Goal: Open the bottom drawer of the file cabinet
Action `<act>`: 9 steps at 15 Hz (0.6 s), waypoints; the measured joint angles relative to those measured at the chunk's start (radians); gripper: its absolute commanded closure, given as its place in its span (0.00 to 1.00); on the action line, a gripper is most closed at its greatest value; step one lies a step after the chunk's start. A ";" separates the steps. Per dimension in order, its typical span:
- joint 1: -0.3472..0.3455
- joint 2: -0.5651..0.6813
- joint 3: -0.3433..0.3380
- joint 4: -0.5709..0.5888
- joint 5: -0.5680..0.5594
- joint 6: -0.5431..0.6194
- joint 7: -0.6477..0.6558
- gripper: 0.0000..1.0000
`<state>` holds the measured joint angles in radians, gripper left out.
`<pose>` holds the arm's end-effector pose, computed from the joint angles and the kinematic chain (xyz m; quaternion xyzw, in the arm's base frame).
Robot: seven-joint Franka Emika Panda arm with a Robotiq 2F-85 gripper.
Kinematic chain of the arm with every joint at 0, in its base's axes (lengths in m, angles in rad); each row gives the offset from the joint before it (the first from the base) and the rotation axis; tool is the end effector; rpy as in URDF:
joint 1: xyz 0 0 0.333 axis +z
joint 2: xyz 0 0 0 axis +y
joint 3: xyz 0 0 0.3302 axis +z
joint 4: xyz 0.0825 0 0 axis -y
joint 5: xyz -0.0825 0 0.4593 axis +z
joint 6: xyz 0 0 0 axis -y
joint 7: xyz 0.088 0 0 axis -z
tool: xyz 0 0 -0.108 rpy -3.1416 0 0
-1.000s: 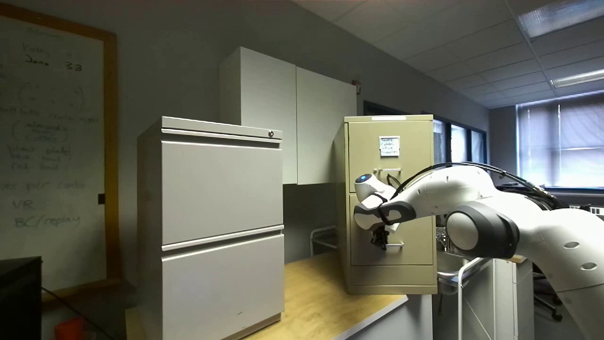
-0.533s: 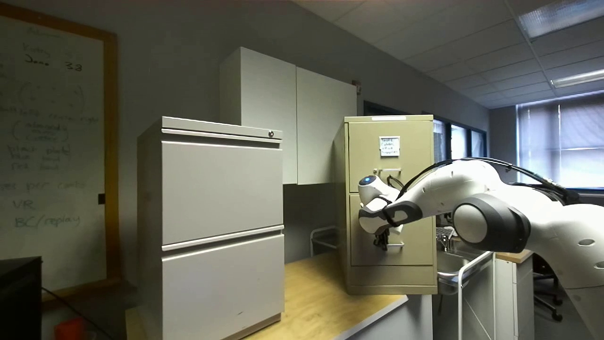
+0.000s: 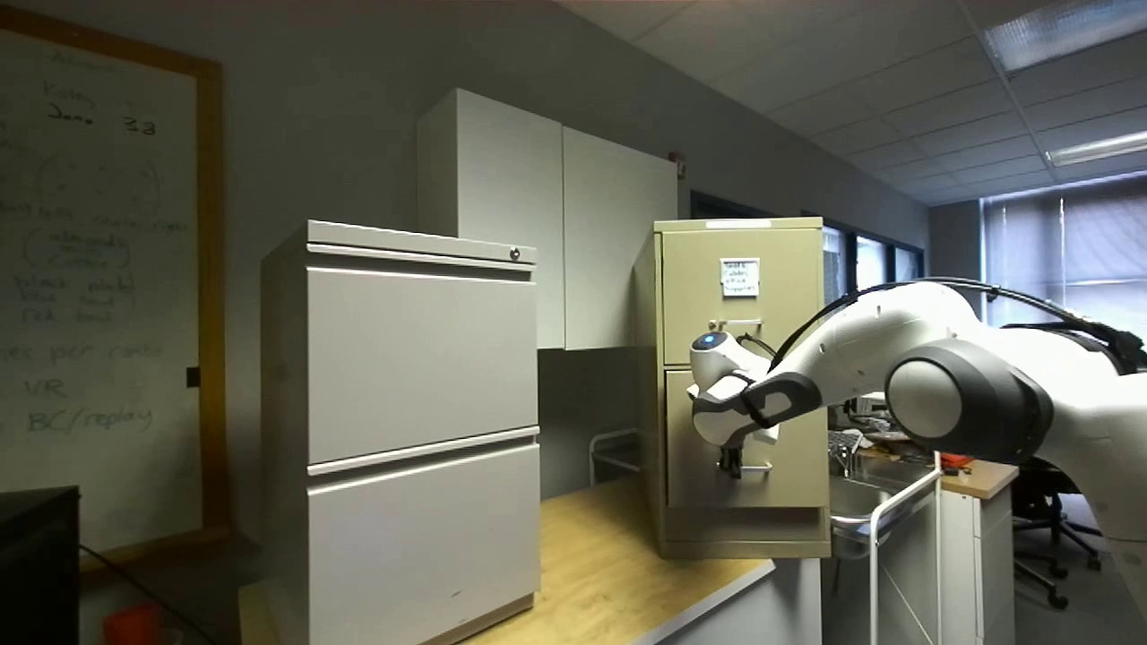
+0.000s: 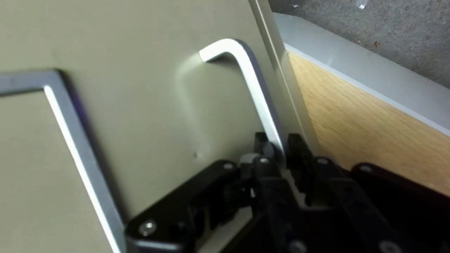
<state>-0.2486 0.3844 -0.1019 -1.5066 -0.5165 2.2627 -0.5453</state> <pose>0.7360 -0.2712 0.4784 0.9279 0.2218 0.0561 0.2942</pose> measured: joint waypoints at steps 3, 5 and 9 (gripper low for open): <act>0.010 -0.065 0.000 -0.085 -0.002 -0.002 -0.050 0.92; 0.023 -0.113 0.000 -0.145 -0.009 -0.018 -0.079 0.92; 0.062 -0.212 0.000 -0.258 -0.053 -0.079 -0.113 0.92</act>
<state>-0.1861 0.1725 -0.1016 -1.7651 -0.5693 2.1832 -0.6578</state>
